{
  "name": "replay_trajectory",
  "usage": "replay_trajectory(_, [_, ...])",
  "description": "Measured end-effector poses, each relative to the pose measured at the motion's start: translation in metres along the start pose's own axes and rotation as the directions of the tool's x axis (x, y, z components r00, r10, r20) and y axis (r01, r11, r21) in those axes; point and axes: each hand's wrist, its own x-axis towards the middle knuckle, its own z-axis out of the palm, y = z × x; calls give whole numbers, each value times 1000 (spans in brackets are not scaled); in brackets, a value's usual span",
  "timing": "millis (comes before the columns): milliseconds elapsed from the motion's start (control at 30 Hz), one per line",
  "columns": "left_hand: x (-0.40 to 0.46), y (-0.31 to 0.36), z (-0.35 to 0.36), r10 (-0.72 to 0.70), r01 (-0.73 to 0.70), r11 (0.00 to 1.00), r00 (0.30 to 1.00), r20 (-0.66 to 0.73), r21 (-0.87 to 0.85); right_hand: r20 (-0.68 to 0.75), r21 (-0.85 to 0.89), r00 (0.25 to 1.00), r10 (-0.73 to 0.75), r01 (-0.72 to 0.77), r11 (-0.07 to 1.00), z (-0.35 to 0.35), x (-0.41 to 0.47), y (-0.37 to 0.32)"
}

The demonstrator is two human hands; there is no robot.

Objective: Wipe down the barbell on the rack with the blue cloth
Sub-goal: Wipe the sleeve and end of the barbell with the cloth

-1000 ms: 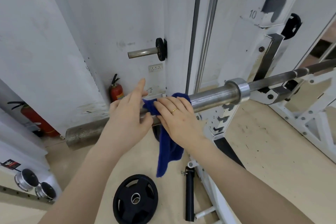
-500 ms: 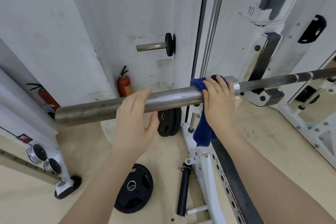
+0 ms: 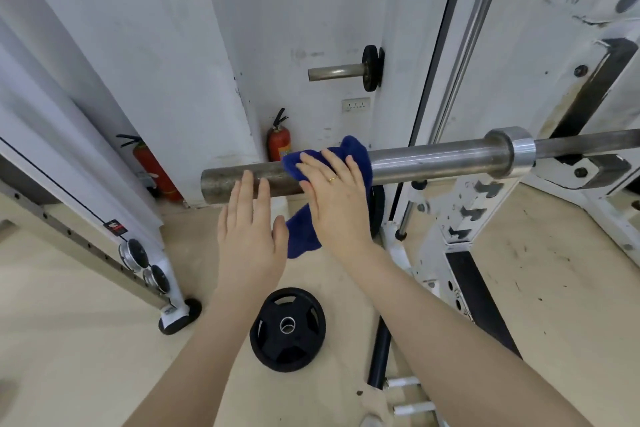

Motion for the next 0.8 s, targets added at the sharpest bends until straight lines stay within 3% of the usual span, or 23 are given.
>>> replay_trajectory(67, [1,2,-1,-6,5,1000,1000,-12,-12,29,236,989,146,-149,960,-11,0,-6])
replay_trajectory(167, [0,13,1,-58,59,996,998,10,-70,52,577,881,469,-410,707,-44,-3,2])
replay_trajectory(233, [0,26,3,-35,36,994,999,12,-102,53,694,750,660,-503,515,-63,-7,17])
replay_trajectory(333, [4,54,8,102,-100,979,995,2,-176,173,827,527,832,-537,168,-87,-13,47])
replay_trajectory(400, [11,77,12,219,-217,959,976,-8,-183,207,867,384,900,-498,13,-110,-15,65])
replay_trajectory(433, [15,90,14,264,-261,950,965,-11,-172,181,888,324,929,-460,-13,-121,-18,74])
replay_trajectory(500, [25,118,18,308,-301,939,951,17,-167,26,886,269,963,-452,102,-141,-24,94])
replay_trajectory(600, [40,156,30,347,-336,935,933,92,-115,-241,793,346,907,-469,389,-164,-31,125])
replay_trajectory(700, [53,185,47,363,-368,930,920,147,7,-343,614,544,765,-487,621,-169,-34,155])
replay_trajectory(800, [58,202,65,309,-324,934,944,116,153,-167,370,805,569,-483,793,-150,-37,178])
